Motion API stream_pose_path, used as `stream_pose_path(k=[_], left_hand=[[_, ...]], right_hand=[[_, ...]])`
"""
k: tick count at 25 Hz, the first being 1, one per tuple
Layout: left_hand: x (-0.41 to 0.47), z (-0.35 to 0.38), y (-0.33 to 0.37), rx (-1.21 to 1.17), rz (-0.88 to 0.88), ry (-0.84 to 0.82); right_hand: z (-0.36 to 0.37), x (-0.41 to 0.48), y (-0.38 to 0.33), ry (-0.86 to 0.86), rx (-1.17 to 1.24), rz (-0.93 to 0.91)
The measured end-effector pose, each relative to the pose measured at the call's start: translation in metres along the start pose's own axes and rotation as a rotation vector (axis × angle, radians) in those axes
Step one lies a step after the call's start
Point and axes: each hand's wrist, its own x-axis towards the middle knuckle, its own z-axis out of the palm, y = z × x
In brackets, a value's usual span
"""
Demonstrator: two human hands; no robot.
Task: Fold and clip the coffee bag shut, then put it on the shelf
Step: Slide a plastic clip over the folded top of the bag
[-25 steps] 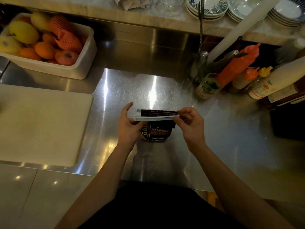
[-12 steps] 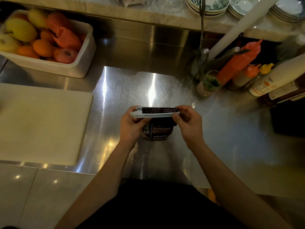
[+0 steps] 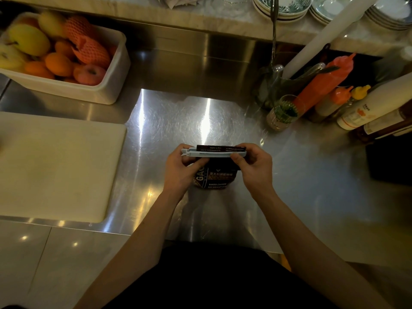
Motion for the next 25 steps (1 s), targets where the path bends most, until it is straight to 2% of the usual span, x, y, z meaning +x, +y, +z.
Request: stream_pose_path(k=[4, 9, 25], left_hand=[[-0.001, -0.006, 0.0, -0.085, -0.027, -0.067], [0.004, -0.013, 0.002, -0.144, -0.028, -0.033], [0.021, -0.029, 0.013, 0.154, 0.096, -0.115]], right_hand=[[0.002, -0.002, -0.002, 0.018, -0.019, -0.01], [0.003, -0.004, -0.002, 0.039, -0.033, -0.025], [0.002, -0.005, -0.006, 0.051, -0.02, -0.024]])
